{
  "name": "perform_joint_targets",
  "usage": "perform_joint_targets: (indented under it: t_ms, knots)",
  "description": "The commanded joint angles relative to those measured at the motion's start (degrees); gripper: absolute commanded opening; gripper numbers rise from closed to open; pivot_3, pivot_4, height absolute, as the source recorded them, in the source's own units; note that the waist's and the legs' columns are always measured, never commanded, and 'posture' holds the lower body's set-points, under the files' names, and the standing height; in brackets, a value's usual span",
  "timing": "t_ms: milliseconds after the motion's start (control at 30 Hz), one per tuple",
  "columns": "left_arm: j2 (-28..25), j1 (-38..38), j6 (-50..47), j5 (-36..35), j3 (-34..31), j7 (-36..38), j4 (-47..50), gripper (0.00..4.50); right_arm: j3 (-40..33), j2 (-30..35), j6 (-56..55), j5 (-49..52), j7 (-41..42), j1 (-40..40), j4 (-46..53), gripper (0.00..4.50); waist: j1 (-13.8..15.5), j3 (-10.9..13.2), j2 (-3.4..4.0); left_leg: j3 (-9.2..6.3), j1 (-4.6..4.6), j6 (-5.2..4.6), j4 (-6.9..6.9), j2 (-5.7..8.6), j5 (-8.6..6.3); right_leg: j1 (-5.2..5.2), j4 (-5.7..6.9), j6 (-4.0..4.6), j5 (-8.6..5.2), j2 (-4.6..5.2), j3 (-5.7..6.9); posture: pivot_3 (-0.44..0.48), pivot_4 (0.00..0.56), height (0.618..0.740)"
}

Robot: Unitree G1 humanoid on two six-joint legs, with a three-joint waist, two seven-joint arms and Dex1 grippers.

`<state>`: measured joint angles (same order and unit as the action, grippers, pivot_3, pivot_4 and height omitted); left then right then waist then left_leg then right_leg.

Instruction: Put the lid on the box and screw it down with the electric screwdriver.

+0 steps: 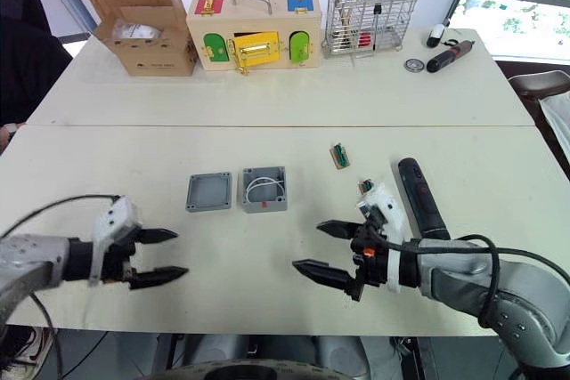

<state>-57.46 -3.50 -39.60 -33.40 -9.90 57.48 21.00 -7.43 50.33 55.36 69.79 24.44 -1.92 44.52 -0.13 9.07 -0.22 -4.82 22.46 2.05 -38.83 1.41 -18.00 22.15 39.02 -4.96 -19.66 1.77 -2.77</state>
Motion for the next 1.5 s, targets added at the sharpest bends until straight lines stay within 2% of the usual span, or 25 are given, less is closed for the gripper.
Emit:
perform_joint_targets:
  t_ms: [33,100,167,267,400,567,700,833,1000,1200,1267,1333,1500]
  knots:
    - [-3.8,14.8,-0.4,1.2,4.0,5.1,-3.8,4.50,-1.9,0.5,0.2,10.6,-4.2,3.9,-0.2,4.49,0.5,0.1,-0.13,-0.01,0.00,0.00,-0.05,0.00,0.00,-0.02,0.02,0.00,0.00,0.00,0.01,0.000,0.150,0.740]
    - [-5.8,24.2,-1.2,3.5,10.9,10.4,-5.0,4.50,-0.7,1.8,1.2,10.5,-4.7,6.2,-0.3,4.49,0.4,0.1,-0.16,0.03,0.03,-0.01,-0.11,0.01,0.00,-0.02,0.01,-0.01,0.01,-0.01,-0.01,0.000,0.150,0.740]
    - [-4.4,32.9,-1.9,6.0,16.3,11.7,-6.4,4.50,0.7,3.2,2.2,8.1,-4.9,7.6,0.0,4.49,0.4,0.1,-0.13,0.15,0.05,-0.11,-0.08,0.07,-0.06,0.02,-0.04,-0.02,0.01,0.02,-0.08,0.000,0.150,0.740]
    - [3.1,46.5,-4.9,5.9,22.9,13.7,-8.3,4.50,3.4,3.8,2.4,4.2,-4.5,8.8,0.0,4.49,0.5,0.1,-0.20,0.14,0.24,-0.16,-0.17,0.05,-0.09,0.17,-0.02,-0.03,0.00,-0.03,-0.05,0.000,0.150,0.740]
    - [10.0,54.8,-5.9,10.5,32.1,15.2,-10.5,4.50,6.6,2.7,2.0,-1.1,-4.7,9.7,-0.5,4.49,0.4,0.2,-0.26,0.09,0.52,-0.16,-0.41,0.06,-0.09,0.35,0.09,-0.04,0.01,-0.08,-0.02,0.000,0.150,0.740]
    - [12.3,55.7,-7.5,15.1,39.3,15.9,-10.5,4.50,7.2,0.4,1.1,-5.5,-5.6,10.0,-1.4,4.49,-1.1,0.1,-0.25,0.09,0.51,-0.13,-0.31,-0.03,-0.07,0.49,0.18,-0.03,0.01,-0.21,-0.07,0.000,0.150,0.740]
    - [11.1,53.6,-7.8,16.5,40.9,16.4,-7.2,4.50,6.9,-1.5,0.5,-7.8,-6.0,9.1,-1.4,4.49,-0.8,0.1,-0.25,0.07,0.60,-0.10,-0.34,-0.04,-0.05,0.58,0.23,-0.03,0.00,-0.19,-0.07,0.000,0.150,0.740]
    - [12.3,51.2,-8.1,18.4,41.9,14.0,-5.1,4.50,7.5,-3.7,0.1,-9.9,-6.3,8.6,-1.6,4.49,-0.4,0.1,-0.25,0.04,0.62,-0.05,-0.38,-0.01,-0.02,0.56,0.23,-0.03,0.01,-0.15,-0.06,0.000,0.150,0.740]
    - [15.7,49.5,-7.2,21.3,43.6,11.5,-7.1,4.50,8.4,-6.1,0.5,-11.9,-6.4,9.6,-1.9,4.49,-0.5,0.1,-0.25,0.03,0.62,-0.07,-0.42,0.02,-0.03,0.53,0.24,-0.03,0.01,-0.12,-0.05,0.000,0.150,0.740]
    - [17.6,49.6,-1.7,25.2,45.8,12.2,-10.5,4.50,7.9,-7.1,1.5,-12.0,-6.3,9.8,-1.3,4.49,-0.6,0.1,-0.25,0.03,0.61,-0.05,-0.42,0.02,-0.02,0.55,0.26,-0.03,0.01,-0.14,-0.05,0.000,0.150,0.740]
    - [17.8,49.5,-0.3,26.3,46.2,12.8,-11.2,3.98,7.7,-7.2,1.6,-12.0,-6.5,9.6,-1.2,4.50,-0.5,0.1,-0.25,0.03,0.62,-0.04,-0.42,0.02,-0.01,0.55,0.27,-0.03,0.01,-0.13,-0.05,0.000,0.150,0.740]
    - [18.4,49.5,0.6,27.0,46.2,13.0,-12.0,3.25,7.5,-7.5,1.7,-11.9,-6.8,9.4,-1.0,4.50,-0.5,0.1,-0.25,0.03,0.62,-0.04,-0.42,0.03,-0.01,0.54,0.26,-0.03,0.01,-0.13,-0.04,0.000,0.150,0.740]
    - [20.1,50.2,2.9,29.5,46.2,13.1,-14.0,0.60,7.4,-8.1,1.6,-11.9,-7.5,9.0,-0.8,4.50,-0.6,0.1,-0.25,0.03,0.62,-0.04,-0.42,0.03,-0.01,0.54,0.27,-0.03,0.01,-0.13,-0.04,0.000,0.150,0.740]
